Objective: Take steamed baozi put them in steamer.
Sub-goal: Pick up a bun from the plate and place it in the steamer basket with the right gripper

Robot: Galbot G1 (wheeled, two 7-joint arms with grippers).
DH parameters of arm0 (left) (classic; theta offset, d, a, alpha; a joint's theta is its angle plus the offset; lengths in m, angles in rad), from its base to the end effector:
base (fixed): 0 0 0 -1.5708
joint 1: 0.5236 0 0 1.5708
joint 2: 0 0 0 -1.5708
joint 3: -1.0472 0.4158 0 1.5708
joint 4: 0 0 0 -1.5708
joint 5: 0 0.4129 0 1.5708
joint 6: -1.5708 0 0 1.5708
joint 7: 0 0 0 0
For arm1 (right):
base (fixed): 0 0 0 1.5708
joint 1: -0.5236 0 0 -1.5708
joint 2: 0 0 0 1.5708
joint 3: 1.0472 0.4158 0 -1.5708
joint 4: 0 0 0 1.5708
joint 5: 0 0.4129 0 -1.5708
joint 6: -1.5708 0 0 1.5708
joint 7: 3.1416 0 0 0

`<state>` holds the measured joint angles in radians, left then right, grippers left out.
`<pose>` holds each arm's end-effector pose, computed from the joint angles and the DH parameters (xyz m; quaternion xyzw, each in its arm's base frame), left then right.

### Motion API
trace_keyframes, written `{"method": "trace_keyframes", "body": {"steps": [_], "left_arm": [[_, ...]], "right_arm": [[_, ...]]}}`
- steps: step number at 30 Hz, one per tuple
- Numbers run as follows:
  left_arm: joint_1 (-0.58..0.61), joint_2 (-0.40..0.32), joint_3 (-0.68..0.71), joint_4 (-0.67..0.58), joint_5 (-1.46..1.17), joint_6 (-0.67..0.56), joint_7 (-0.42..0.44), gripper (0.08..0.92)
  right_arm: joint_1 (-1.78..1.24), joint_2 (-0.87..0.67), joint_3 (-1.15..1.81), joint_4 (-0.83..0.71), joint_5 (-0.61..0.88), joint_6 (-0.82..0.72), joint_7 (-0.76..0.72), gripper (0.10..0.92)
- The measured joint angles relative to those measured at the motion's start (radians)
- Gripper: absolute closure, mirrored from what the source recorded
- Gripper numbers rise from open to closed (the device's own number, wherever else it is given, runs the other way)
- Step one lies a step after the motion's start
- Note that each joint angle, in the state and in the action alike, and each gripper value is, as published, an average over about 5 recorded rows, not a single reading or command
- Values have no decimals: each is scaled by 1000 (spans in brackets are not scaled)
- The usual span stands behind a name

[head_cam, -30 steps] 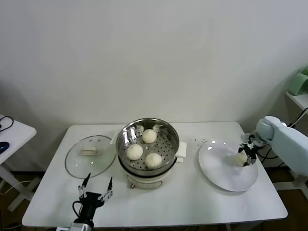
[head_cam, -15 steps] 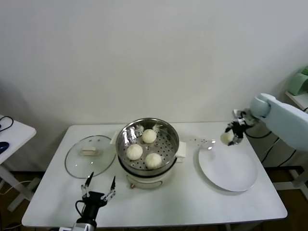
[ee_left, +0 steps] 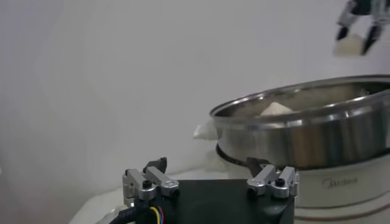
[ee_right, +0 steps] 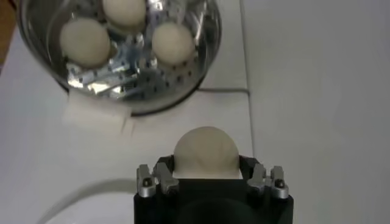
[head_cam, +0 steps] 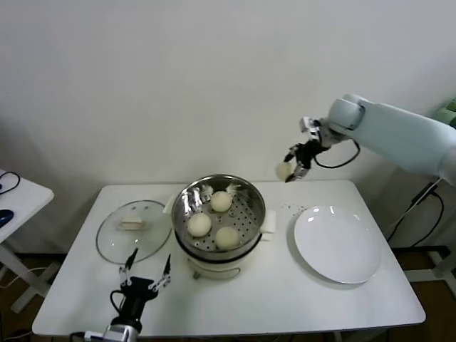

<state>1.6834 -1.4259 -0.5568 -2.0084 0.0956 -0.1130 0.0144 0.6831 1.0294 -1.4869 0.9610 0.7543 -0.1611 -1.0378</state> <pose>0.1601 0.0471 -0.4123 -0.0412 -0.9915 -0.1160 0.0414 0.7306 -0.0737 -0.0284 0.5408 -0.6271 0.4562 0.3257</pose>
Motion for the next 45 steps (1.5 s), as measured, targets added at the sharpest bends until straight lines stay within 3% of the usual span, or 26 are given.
{"method": "trace_keyframes", "body": {"steps": [8, 16, 45], "left_arm": [[-18, 3, 2, -28, -1, 19, 6, 177], [-20, 7, -2, -48, -7, 26, 10, 177], [-8, 9, -6, -23, -11, 18, 12, 177]], "right_arm": [[64, 133, -123, 34, 191, -36, 22, 340], [71, 206, -192, 75, 276, -63, 51, 346], [-4, 243, -275, 86, 267, -81, 93, 347]]}}
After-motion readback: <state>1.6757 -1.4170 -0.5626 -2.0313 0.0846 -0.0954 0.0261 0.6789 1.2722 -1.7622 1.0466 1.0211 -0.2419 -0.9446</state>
